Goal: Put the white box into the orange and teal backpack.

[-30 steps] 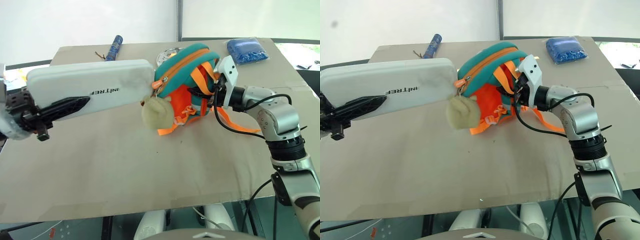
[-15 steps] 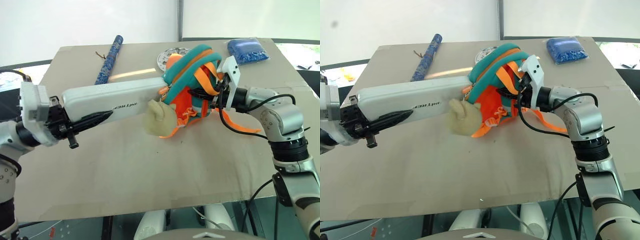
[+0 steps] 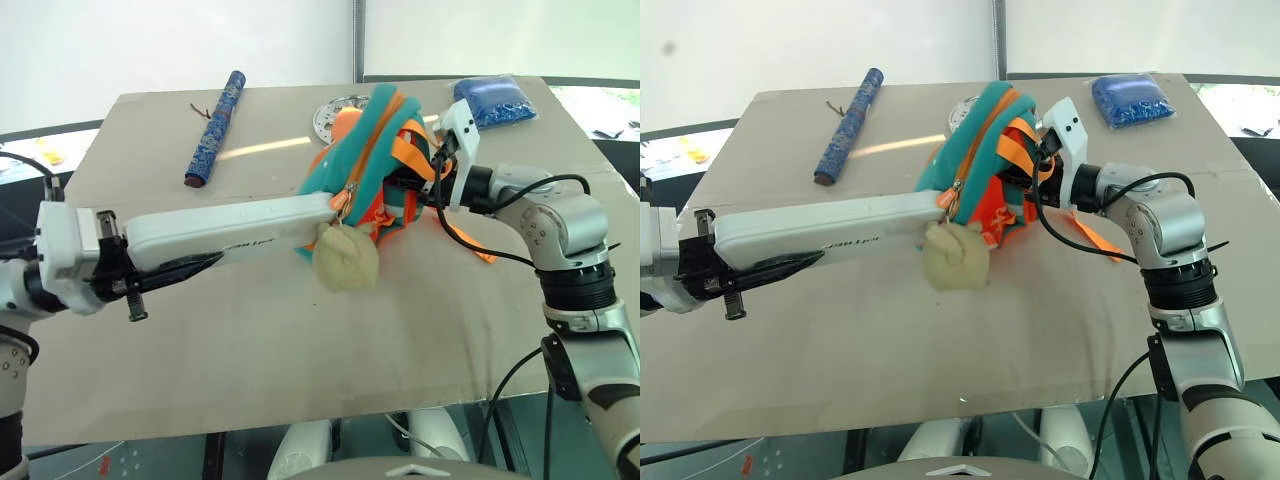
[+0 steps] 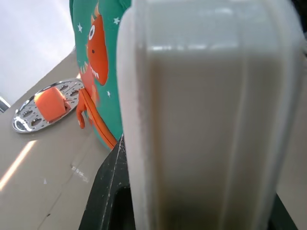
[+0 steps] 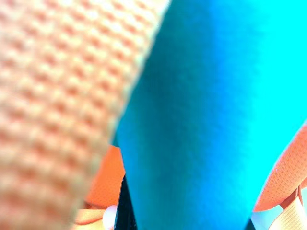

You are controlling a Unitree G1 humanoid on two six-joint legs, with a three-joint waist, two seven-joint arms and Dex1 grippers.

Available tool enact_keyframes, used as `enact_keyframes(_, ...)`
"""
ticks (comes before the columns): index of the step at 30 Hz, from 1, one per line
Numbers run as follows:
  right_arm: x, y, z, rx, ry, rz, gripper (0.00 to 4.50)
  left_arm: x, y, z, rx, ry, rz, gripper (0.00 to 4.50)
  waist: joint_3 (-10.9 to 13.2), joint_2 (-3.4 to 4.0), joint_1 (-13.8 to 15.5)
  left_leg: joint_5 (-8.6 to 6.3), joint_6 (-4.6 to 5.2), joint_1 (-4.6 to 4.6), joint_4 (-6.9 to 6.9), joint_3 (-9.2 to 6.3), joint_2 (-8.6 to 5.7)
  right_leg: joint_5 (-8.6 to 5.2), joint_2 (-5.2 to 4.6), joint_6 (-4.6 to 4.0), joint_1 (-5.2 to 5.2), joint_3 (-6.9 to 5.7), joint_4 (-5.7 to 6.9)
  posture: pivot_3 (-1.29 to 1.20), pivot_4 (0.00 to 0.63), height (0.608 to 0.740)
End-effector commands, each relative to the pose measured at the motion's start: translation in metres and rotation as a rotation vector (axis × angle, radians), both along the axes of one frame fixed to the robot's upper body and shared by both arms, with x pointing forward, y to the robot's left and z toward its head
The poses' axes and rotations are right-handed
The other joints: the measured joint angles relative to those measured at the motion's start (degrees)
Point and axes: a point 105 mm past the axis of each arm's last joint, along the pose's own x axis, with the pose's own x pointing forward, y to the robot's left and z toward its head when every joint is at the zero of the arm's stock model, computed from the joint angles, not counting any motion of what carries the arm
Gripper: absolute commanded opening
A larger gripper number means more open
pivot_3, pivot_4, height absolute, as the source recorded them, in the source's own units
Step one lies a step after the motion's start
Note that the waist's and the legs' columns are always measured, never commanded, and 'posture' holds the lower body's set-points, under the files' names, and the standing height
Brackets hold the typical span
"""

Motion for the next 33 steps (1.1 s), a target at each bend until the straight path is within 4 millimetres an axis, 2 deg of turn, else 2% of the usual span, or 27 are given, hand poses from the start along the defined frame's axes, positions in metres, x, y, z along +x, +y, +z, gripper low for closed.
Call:
enact_keyframes(1,0.000,-0.001,0.025,0.052,-0.061,0.001,0.02,0.000,-0.004,-0.009,0.119,-0.043,-0.011,1.07,0.0,0.00,0.0,0.00,0.00,0.00,0.00,0.00,0.00,0.00,0.00,0.00,0.00,0.00,0.00,0.00,0.150,0.733)
enact_keyframes(6,-0.010,0.009,0.031,0.073,-0.076,0.070,0.02,0.004,-0.005,-0.015,0.153,-0.067,0.031,1.07,0.0,0.00,0.1,0.00,0.00,0.01,0.00,-0.02,0.01,0.00,0.00,0.00,0.00,0.00,0.02,0.00,0.150,0.733)
enact_keyframes(10,-0.042,0.023,0.030,0.058,-0.134,0.248,0.02,0.028,-0.016,-0.008,-0.010,-0.039,0.190,1.07,0.0,0.01,0.4,0.00,0.00,0.01,0.03,-0.07,0.01,0.00,0.00,0.01,0.03,-0.01,0.04,0.00,0.150,0.733)
enact_keyframes(15,-0.055,0.028,0.024,0.042,-0.146,0.318,0.02,0.042,-0.025,-0.008,-0.078,0.036,0.257,1.07,0.0,-0.03,0.6,0.00,0.01,0.01,0.08,-0.12,-0.01,0.01,0.00,0.02,0.06,-0.05,0.10,0.00,0.150,0.733)
enact_keyframes(21,-0.069,0.034,0.024,0.078,-0.146,0.418,0.02,0.056,-0.067,-0.027,-0.057,0.104,0.146,1.07,0.0,-0.04,0.8,0.00,0.00,0.01,0.08,-0.12,-0.04,0.01,0.00,0.01,0.07,-0.05,0.09,0.00,0.150,0.733)
enact_keyframes(25,-0.082,0.031,0.024,0.085,-0.137,0.493,0.02,0.064,-0.098,-0.027,-0.147,0.183,0.020,1.07,-0.1,-0.03,1.5,0.00,0.00,-0.01,0.13,-0.15,-0.07,0.01,-0.01,0.01,0.10,-0.09,0.07,0.00,0.150,0.733)
enact_keyframes(26,-0.084,0.030,0.025,0.087,-0.138,0.502,0.02,0.065,-0.101,-0.030,-0.154,0.215,-0.010,1.07,-0.1,-0.04,1.5,0.00,0.00,-0.01,0.14,-0.16,-0.07,0.01,-0.01,0.02,0.11,-0.09,0.08,0.00,0.150,0.733)
enact_keyframes(29,-0.086,0.026,0.028,0.097,-0.136,0.516,0.02,0.074,-0.108,-0.055,-0.003,0.251,-0.072,1.07,-0.1,-0.04,1.3,0.00,0.00,-0.01,0.12,-0.12,-0.11,0.01,0.01,0.02,0.10,-0.09,0.05,0.00,0.150,0.733)
enact_keyframes(31,-0.087,0.026,0.029,0.098,-0.139,0.519,0.02,0.077,-0.113,-0.058,-0.009,0.287,-0.098,1.07,-0.1,-0.04,1.0,0.00,0.00,0.01,0.10,-0.09,-0.09,0.01,0.03,0.02,0.08,-0.09,0.04,0.00,0.150,0.733)
enact_keyframes(33,-0.088,0.025,0.030,0.102,-0.146,0.519,0.02,0.089,-0.121,-0.063,0.028,0.274,-0.067,1.07,-0.1,-0.04,1.1,0.00,0.00,0.02,0.10,-0.08,-0.09,0.01,0.02,0.02,0.09,-0.07,0.06,0.00,0.150,0.733)
